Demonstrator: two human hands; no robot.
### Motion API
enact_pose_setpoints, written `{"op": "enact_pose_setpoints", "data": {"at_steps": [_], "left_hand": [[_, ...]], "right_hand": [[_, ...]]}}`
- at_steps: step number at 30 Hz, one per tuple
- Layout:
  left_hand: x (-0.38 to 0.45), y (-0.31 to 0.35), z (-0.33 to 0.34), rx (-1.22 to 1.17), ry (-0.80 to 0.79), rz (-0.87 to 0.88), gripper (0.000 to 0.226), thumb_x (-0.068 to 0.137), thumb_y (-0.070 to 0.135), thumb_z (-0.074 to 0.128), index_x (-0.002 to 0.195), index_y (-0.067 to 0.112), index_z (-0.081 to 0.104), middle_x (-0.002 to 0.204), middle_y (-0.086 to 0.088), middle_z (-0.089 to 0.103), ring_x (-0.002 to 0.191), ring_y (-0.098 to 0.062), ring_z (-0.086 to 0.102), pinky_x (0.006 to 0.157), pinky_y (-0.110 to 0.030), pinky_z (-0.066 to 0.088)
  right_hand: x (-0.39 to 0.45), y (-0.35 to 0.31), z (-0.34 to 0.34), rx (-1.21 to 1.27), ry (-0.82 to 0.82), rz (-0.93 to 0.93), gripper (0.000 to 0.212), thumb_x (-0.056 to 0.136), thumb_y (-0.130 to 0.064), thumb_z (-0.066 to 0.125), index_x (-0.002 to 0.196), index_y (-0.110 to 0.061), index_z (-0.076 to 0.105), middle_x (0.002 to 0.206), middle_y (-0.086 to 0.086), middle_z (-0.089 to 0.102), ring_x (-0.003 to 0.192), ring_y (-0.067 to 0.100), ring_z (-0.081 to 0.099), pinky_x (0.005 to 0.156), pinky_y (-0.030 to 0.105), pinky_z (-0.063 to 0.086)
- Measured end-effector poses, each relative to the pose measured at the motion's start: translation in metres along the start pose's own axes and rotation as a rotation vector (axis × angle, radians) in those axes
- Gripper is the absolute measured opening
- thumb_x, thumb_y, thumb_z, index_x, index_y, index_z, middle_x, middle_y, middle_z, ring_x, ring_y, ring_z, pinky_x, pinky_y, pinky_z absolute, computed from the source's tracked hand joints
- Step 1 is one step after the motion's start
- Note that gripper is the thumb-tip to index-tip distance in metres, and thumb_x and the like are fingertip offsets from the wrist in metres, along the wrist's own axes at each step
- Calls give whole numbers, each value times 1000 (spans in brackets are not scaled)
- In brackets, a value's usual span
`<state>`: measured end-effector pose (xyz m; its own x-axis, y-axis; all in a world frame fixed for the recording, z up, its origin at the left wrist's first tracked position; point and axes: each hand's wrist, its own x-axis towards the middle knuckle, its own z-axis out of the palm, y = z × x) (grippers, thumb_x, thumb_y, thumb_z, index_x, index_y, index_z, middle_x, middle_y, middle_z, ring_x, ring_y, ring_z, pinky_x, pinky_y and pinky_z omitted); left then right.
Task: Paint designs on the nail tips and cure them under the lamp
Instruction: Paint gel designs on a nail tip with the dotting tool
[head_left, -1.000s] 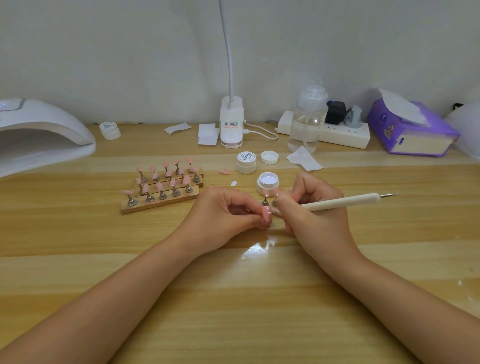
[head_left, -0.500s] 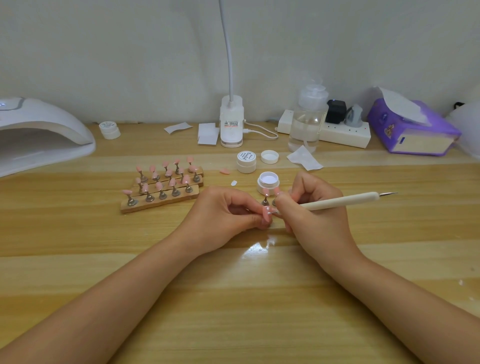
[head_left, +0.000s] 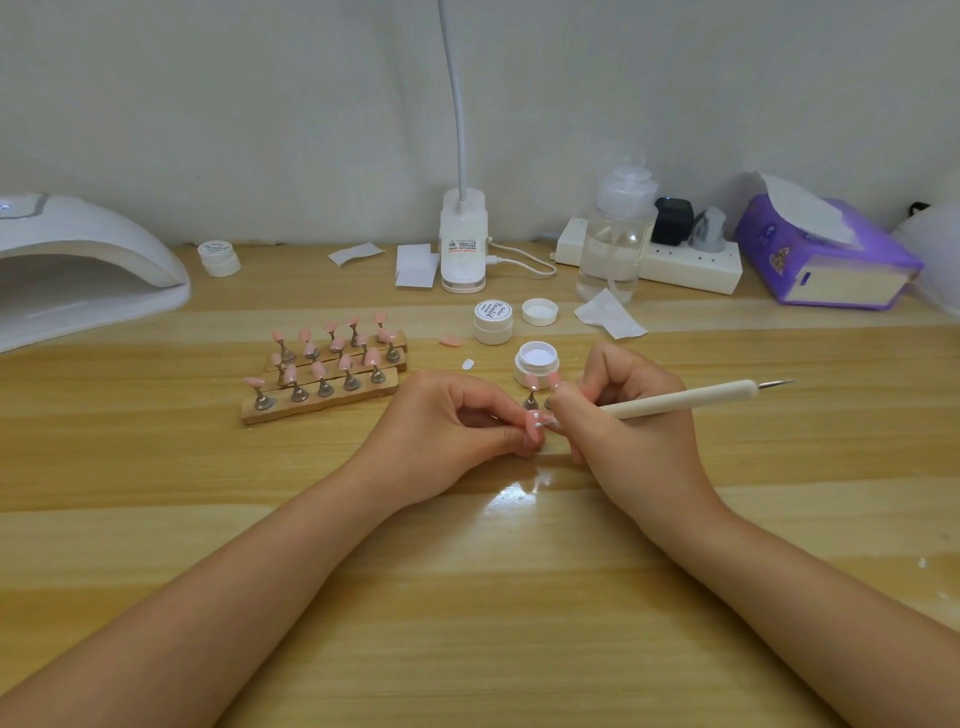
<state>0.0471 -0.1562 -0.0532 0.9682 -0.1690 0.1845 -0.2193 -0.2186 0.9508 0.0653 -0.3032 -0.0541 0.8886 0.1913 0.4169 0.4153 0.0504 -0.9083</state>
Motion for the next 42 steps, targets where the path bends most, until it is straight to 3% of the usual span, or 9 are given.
{"op": "enact_pose_setpoints", "data": {"at_steps": [18,42], "left_hand": [[0,0,0,21,7,7,18,71,-5,70,71,13,72,66,5,71,65,-2,66,66,-10,49],[1,0,1,15,-1,3,21,72,-8,69,70,13,71,63,7,70,64,-1,65,65,-9,48]], "right_hand": [[1,1,-1,-17,9,-7,44,79,11,58,51,-14,34,39,-7,39,34,0,44,41,8,31],[0,-6,1,21,-32,-3,43,77,16,54,52,-13,34,33,-14,43,33,-4,47,40,3,31]]}}
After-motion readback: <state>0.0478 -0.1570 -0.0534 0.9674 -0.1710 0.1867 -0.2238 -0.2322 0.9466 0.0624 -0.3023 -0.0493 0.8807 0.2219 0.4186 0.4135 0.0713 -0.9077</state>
